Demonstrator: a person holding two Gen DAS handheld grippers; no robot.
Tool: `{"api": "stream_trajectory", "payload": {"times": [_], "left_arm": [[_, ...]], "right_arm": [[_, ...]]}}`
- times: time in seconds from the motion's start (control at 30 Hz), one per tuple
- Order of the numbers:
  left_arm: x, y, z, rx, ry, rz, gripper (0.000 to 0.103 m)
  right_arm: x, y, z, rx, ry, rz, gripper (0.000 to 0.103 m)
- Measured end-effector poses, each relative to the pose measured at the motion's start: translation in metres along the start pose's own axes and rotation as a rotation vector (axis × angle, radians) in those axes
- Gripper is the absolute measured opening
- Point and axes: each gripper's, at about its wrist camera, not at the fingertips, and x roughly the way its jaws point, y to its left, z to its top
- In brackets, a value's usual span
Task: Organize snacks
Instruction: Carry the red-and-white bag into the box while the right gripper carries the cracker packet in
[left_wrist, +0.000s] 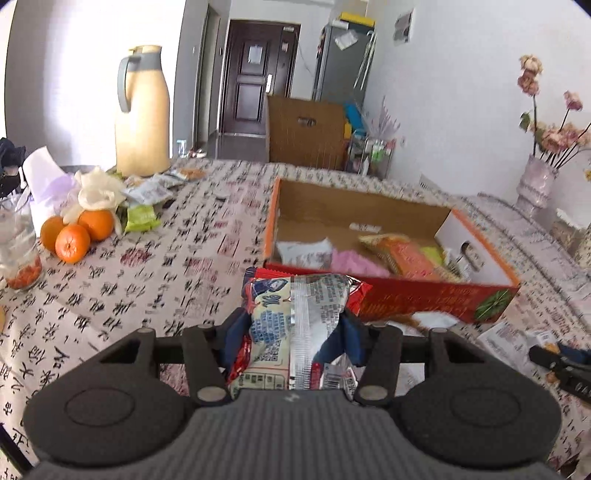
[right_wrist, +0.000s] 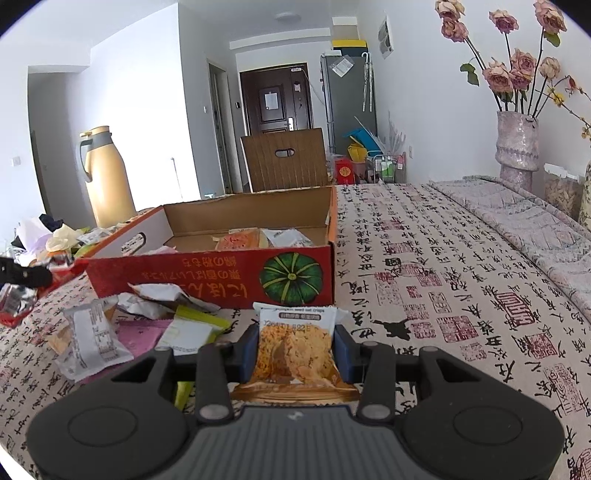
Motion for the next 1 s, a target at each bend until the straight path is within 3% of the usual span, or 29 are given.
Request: {"api": "stream_trajectory", "payload": {"times": [0.47, 1.0], "left_arm": [[0.006, -0.037, 0.032, 0.027, -0.102, -0.061, 0.054], [0.053, -0.061, 0.077, 0.038, -0.145, -0.061, 0.054]], "right_arm": [[0.01, 0.018, 0.036, -0.027, -0.078, 0.037, 0.041], [0.067, 0.042, 0.104, -0.063, -0.151, 0.078, 0.041]]}}
